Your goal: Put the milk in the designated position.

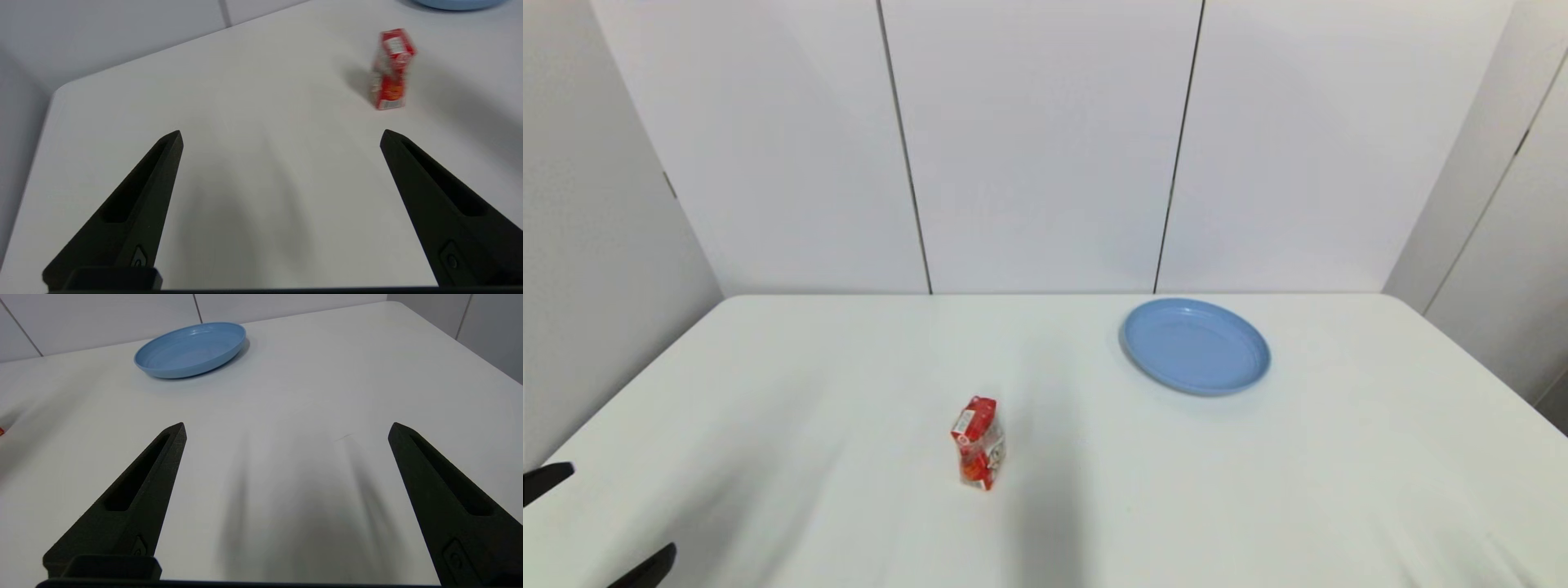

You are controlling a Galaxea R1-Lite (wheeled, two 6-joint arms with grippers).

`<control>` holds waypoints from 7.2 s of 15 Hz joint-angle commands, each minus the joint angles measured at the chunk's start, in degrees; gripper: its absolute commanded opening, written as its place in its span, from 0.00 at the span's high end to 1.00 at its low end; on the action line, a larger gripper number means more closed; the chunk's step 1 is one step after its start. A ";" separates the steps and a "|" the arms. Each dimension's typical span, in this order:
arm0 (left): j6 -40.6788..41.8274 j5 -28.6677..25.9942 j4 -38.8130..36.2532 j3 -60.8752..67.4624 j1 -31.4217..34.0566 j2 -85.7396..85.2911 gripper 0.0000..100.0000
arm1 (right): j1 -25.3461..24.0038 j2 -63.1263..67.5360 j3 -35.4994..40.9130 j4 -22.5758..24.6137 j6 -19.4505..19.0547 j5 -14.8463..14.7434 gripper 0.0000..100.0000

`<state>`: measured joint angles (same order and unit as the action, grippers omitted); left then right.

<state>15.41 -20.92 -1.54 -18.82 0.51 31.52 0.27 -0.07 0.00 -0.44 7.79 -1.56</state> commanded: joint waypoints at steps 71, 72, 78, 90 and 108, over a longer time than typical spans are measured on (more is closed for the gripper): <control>-14.27 7.91 -27.38 -46.57 -34.09 82.38 1.00 | 0.00 0.07 0.00 0.00 0.03 -0.02 0.00; -15.50 10.55 -27.73 -48.59 -35.05 84.14 1.00 | 0.00 0.07 0.00 0.00 0.03 -0.02 0.00; -16.90 18.02 -28.87 -63.44 -36.20 97.41 1.00 | 0.00 0.07 0.00 0.00 0.03 -0.02 0.00; -23.06 26.28 -28.87 -72.85 -37.51 108.57 1.00 | 0.00 0.07 0.00 0.00 0.03 -0.02 0.00; -22.09 28.21 -24.22 -68.45 -37.78 97.23 0.00 | 0.00 0.07 0.00 0.00 0.03 -0.02 0.00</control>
<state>-7.05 7.27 -26.01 -89.42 -37.14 133.29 0.24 -0.07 0.00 -0.44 7.77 -1.56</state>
